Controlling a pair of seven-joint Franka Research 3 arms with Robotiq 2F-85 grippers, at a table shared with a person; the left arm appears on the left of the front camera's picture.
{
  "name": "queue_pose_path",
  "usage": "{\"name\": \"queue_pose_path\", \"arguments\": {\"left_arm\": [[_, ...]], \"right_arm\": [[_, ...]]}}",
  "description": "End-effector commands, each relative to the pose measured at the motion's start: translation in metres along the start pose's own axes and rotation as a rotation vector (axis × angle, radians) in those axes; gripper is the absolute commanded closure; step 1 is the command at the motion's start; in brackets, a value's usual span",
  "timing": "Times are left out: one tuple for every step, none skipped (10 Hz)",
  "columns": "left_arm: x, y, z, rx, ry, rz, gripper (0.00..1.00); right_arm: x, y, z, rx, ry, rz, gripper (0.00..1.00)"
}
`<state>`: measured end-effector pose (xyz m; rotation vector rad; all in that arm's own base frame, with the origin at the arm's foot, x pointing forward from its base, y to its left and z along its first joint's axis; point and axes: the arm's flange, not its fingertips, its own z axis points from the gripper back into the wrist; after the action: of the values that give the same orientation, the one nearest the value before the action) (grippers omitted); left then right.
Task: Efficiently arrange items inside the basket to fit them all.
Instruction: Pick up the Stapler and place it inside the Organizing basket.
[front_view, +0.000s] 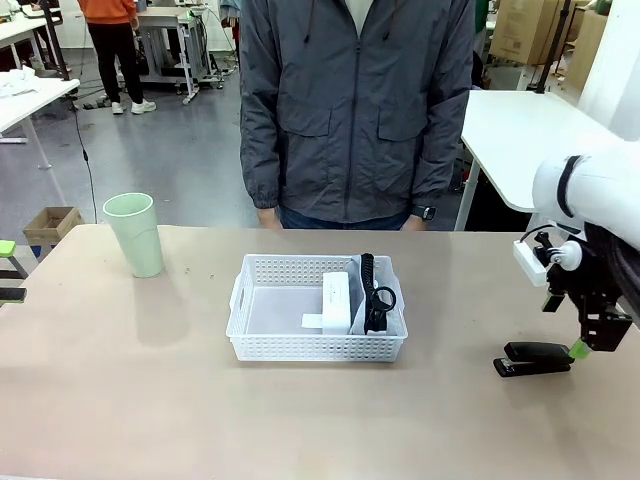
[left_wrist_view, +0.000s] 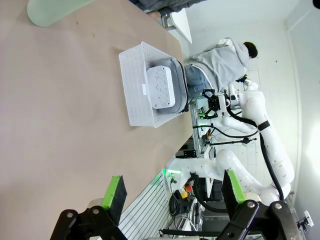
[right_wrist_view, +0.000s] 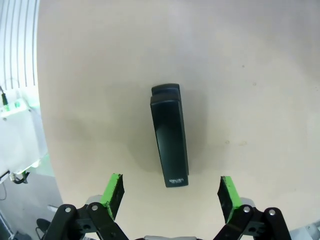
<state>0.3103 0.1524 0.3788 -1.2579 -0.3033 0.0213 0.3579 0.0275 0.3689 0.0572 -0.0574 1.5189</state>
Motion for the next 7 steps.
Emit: {"name": "queue_pose_path", "arguments": {"left_arm": [[-0.003, -0.001, 0.0, -0.007, -0.013, -0.016, 0.0], [-0.003, -0.001, 0.0, -0.007, -0.013, -0.016, 0.0], [-0.003, -0.001, 0.0, -0.007, -0.013, -0.016, 0.0], [-0.003, -0.001, 0.0, -0.007, -0.013, -0.016, 0.0], [-0.003, -0.001, 0.0, -0.007, -0.013, -0.016, 0.0], [-0.003, -0.001, 0.0, -0.007, -0.013, -0.016, 0.0], [-0.003, -0.001, 0.0, -0.007, -0.013, -0.016, 0.0]], "right_arm": [[-0.001, -0.01, -0.017, 0.058, -0.024, 0.021, 0.0], [0.001, -0.01, -0.025, 0.069, -0.017, 0.028, 0.0], [0.002, -0.011, -0.033, 0.085, -0.015, 0.034, 0.0], [0.001, -0.014, -0.041, 0.089, -0.021, 0.028, 0.0], [0.0, -0.016, -0.051, 0.099, -0.027, 0.032, 0.0], [0.0, -0.016, -0.058, 0.114, -0.025, 0.028, 0.0], [-0.001, -0.014, -0.063, 0.123, -0.019, 0.014, 0.0]]}}
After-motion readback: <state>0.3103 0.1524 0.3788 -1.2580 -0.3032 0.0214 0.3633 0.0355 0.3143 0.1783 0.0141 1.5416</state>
